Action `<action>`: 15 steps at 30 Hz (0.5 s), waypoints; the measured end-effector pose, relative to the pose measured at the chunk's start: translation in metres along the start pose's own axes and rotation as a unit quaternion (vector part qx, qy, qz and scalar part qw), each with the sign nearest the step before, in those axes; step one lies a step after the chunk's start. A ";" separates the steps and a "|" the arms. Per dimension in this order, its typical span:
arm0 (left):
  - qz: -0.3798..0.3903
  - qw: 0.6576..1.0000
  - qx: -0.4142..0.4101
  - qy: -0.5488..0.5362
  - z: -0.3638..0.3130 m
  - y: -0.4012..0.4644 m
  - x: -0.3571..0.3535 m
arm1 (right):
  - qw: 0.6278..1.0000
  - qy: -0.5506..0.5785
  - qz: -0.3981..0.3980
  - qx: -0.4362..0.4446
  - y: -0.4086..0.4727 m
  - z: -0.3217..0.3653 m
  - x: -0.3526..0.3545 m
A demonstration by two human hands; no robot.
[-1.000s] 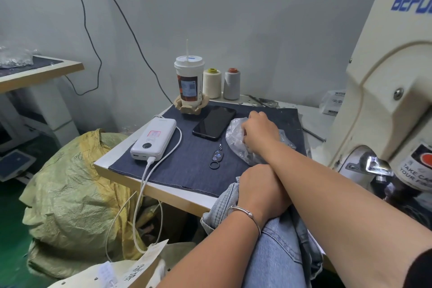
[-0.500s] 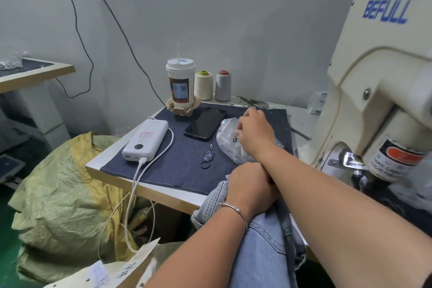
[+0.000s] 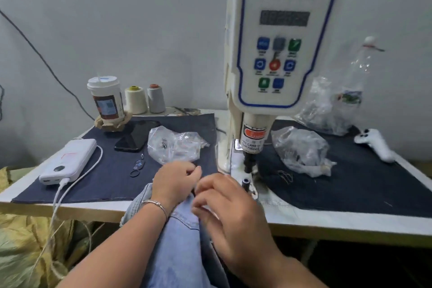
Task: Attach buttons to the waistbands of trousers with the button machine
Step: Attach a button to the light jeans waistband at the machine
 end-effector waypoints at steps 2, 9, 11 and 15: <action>-0.008 1.000 0.011 -0.002 0.000 0.006 0.001 | 0.997 -0.031 -0.002 -0.074 -0.029 -0.027 0.020; 0.001 1.000 0.017 0.024 0.000 0.007 0.000 | 0.966 -0.051 -0.012 -0.252 -0.029 -0.108 0.042; -0.002 1.000 0.010 0.026 0.000 0.007 -0.001 | 0.970 -0.042 0.003 -0.241 -0.021 -0.112 0.037; -0.008 1.000 -0.002 0.019 0.002 0.008 -0.002 | 0.972 -0.018 0.029 -0.231 -0.014 -0.114 0.026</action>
Point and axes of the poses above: each hand's wrist, its own y-axis towards the middle knuckle, its own x-axis out of the back of the hand, z = x × y, the point moved 3 cm from there along y, towards the middle knuckle, and after that the axes turned 8 degrees about -y, right-handed, at the moved point
